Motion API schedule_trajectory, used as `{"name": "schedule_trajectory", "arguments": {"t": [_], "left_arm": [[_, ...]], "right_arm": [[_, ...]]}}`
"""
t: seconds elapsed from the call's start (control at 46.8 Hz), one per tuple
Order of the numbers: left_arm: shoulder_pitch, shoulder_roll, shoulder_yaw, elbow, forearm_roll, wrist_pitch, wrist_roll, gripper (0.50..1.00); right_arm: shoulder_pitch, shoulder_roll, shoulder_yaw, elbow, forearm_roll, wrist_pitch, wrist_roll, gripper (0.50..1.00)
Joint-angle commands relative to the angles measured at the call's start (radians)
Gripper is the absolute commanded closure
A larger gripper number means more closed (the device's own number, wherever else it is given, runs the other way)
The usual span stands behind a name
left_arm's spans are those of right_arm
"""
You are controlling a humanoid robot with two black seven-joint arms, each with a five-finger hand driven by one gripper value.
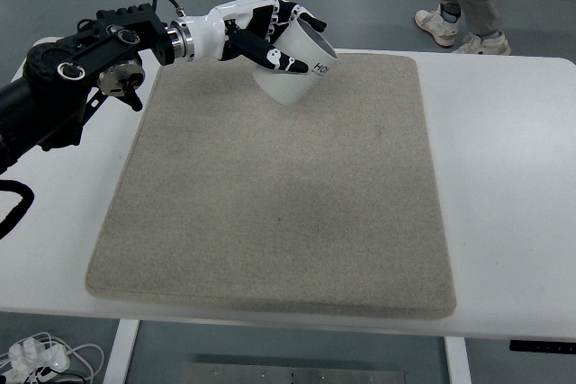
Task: Flip white cup upright
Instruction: 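Lift the cup with the left hand and rotate it opening-up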
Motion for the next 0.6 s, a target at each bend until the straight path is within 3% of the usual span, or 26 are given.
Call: {"name": "schedule_trajectory", "arguments": {"t": [0.0, 0.256, 0.385, 0.577], "left_arm": [[0.031, -0.001, 0.000, 0.001, -0.027, -0.002, -0.047, 1.000], [0.140, -0.010, -0.055, 0.027, -0.024, -0.007, -0.172, 1.000], [0.161, -0.022, -0.052, 0.056, -0.018, -0.005, -0.283, 1.000], [0.189, -0.063, -0.051, 0.128, -0.015, 0.010, -0.286, 1.000]], "right_arm": [[0.000, 0.000, 0.000, 0.000, 0.000, -0.001, 0.000, 0.548], [0.000, 0.000, 0.000, 0.000, 0.000, -0.001, 0.000, 0.548], [0.000, 0.000, 0.000, 0.000, 0.000, 0.001, 0.000, 0.548], [0.000, 0.000, 0.000, 0.000, 0.000, -0.001, 0.000, 0.548]]}}
